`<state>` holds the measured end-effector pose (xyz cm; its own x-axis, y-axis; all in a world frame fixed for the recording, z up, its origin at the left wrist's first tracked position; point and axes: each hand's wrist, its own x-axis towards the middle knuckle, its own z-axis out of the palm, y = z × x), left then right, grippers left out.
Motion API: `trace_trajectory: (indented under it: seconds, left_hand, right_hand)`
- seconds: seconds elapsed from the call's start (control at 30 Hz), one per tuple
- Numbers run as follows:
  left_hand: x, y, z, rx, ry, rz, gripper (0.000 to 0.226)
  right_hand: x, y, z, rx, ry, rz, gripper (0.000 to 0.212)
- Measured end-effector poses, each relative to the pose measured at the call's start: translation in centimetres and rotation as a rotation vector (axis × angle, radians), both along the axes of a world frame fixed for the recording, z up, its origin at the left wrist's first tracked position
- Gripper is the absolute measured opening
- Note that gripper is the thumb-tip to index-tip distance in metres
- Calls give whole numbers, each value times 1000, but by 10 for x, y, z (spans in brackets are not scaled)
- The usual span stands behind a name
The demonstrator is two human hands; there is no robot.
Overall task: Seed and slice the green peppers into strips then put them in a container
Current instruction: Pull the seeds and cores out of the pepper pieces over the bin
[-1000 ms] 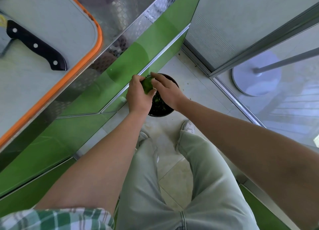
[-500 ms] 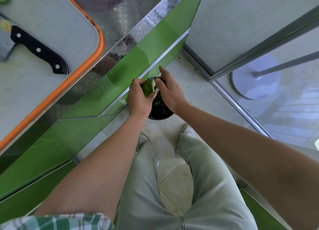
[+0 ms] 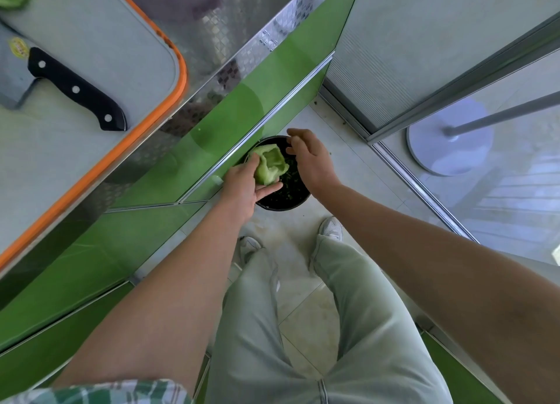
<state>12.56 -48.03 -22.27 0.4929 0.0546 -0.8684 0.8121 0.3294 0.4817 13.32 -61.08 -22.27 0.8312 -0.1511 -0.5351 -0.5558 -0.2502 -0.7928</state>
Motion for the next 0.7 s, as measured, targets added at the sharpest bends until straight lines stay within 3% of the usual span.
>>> trace_trajectory:
  seconds: [0.13, 0.27, 0.43, 0.6, 0.7]
  left_hand:
    - [-1, 3, 11, -232, 83, 201, 35]
    - [-3, 2, 15, -258, 59, 162, 33]
    - [3, 0, 18, -187, 35, 117, 32]
    - [4, 0, 15, 8, -12, -124, 31]
    - [5, 5, 11, 110, -27, -260, 33]
  right_hand:
    - [-7, -4, 6, -25, -95, 19, 29]
    - [-10, 2, 8, -59, -140, 257, 30]
    - [-7, 15, 9, -255, -111, 438, 29]
    - [4, 11, 10, -260, -180, 272, 17]
    - [18, 5, 12, -134, 29, 410, 43]
